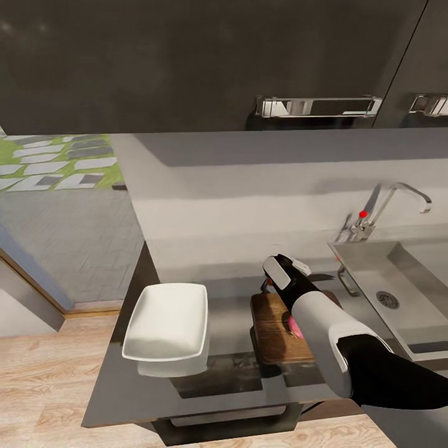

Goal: In the kitchen, take the Vidalia onion out of the sink, dice it on the chopping board with the paring knife, put the diced onion into the bowl on the countertop, then place both the paring knife and the chopping board into the sink.

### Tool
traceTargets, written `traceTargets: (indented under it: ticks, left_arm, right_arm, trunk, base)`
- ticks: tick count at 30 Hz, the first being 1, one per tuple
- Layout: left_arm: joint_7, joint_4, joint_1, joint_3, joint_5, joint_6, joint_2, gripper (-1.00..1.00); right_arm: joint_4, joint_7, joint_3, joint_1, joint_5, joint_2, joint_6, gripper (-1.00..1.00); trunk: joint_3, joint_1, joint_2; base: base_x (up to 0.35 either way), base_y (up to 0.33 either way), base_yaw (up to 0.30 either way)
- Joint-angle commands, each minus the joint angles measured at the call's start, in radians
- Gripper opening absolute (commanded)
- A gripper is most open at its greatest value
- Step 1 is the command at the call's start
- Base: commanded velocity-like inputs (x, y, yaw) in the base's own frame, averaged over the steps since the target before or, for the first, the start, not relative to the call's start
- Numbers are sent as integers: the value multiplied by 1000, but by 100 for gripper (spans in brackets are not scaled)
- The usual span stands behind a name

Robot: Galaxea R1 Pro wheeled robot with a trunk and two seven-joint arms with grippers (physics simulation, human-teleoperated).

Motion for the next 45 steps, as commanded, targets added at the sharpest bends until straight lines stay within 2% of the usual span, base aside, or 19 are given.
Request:
traceTargets:
  ticks: [1,25,26,45]
  left_arm:
    - [2,-1,0,-2,5,-1,0,100]
    - [2,0,0,-2,7,-1,0,100]
    - [2,0,0,-2,7,-1,0,100]
    - [2,0,0,-2,8,0,0,100]
  right_arm:
    - [-1,-6,6,-1,-3,-1,10,100]
    - [0,-5,5,-1,-3,-4,10,100]
    - [0,-5,5,-1,-4,-4,10,-100]
    - [-1,-8,5,-1,-5,-3,10,-100]
  trunk:
    - [-2,1,-2]
    - [-12,1,-2]
    - [-12,1,-2]
    - [-6,1,-2]
  base:
    - [0,0,0]
    - [0,0,0]
    - [0,0,0]
    - [0,0,-15]
